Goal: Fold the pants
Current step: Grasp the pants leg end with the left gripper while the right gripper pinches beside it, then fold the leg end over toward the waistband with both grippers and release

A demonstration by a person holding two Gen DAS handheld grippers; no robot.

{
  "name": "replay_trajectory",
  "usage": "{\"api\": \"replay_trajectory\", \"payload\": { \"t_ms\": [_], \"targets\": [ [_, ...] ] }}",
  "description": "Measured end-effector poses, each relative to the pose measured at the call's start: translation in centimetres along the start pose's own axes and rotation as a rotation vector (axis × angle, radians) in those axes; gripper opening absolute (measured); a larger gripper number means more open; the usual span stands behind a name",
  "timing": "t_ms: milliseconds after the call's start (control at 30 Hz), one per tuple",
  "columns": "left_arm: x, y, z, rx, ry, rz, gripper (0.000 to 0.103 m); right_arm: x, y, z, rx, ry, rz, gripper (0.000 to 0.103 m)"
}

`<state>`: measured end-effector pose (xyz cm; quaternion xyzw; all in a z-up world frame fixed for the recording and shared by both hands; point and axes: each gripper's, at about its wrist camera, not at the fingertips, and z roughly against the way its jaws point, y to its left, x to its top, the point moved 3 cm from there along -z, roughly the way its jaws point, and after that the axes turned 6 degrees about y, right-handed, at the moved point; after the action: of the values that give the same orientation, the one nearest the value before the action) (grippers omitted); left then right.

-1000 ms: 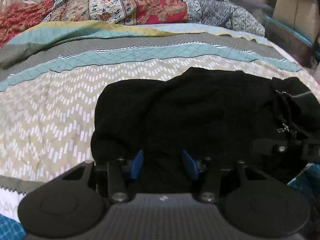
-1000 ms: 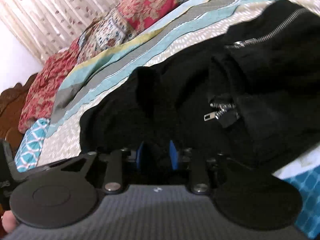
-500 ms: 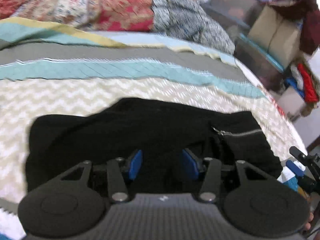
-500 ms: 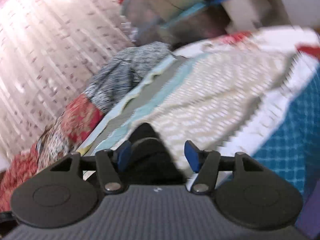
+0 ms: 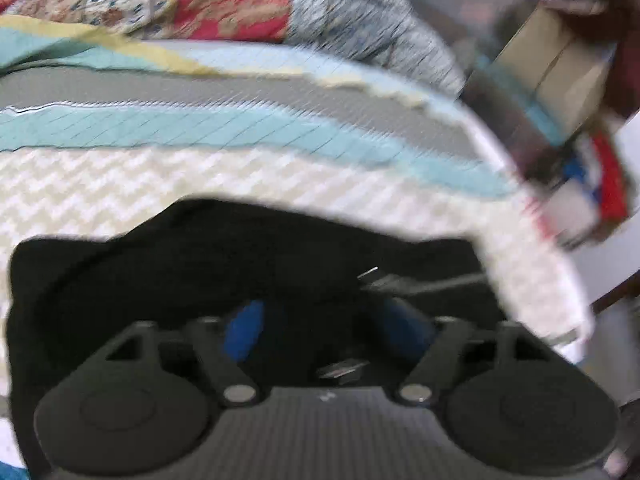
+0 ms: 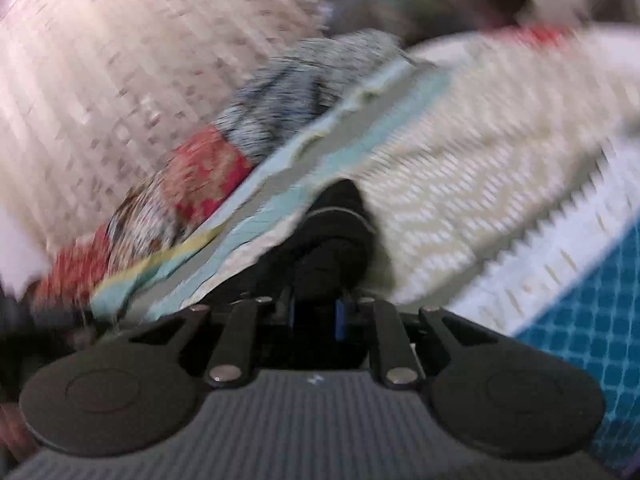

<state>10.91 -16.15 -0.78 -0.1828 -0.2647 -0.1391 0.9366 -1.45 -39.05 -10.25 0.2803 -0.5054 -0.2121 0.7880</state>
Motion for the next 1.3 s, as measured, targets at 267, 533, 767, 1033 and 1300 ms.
{"api": "replay_trajectory", "payload": {
  "t_ms": [267, 533, 767, 1033, 1300],
  "targets": [
    [2.1, -9.9, -1.6, -0.001, 0.048, -0.336, 0.099, -2.9, 8.6, -1.4, -0.050, -0.013, 0.427, 0.020],
    [1.5, -8.3, -1.4, 0.008, 0.095, -0.357, 0.018, -4.8, 10.9, 0.5, -0.008, -0.056, 0.572, 0.022],
    [2.3, -0.5, 3.8, -0.101, 0.048, -0.107, 0.017, -5.5, 10.1, -0.8, 0.021, -0.025, 0.541, 0.024],
    [1.5, 8.4, 8.9, -0.144, -0.070, 0.073, 0.017, -6.3, 17.5, -0.7, 0.216, 0.059, 0.581, 0.018],
    [-0.9, 18.3, 10.0, -0.028, -0.119, 0.221, 0.019, -10.3, 23.5, -5.8, 0.340, 0.273, 0.574, 0.019]
  ]
}}
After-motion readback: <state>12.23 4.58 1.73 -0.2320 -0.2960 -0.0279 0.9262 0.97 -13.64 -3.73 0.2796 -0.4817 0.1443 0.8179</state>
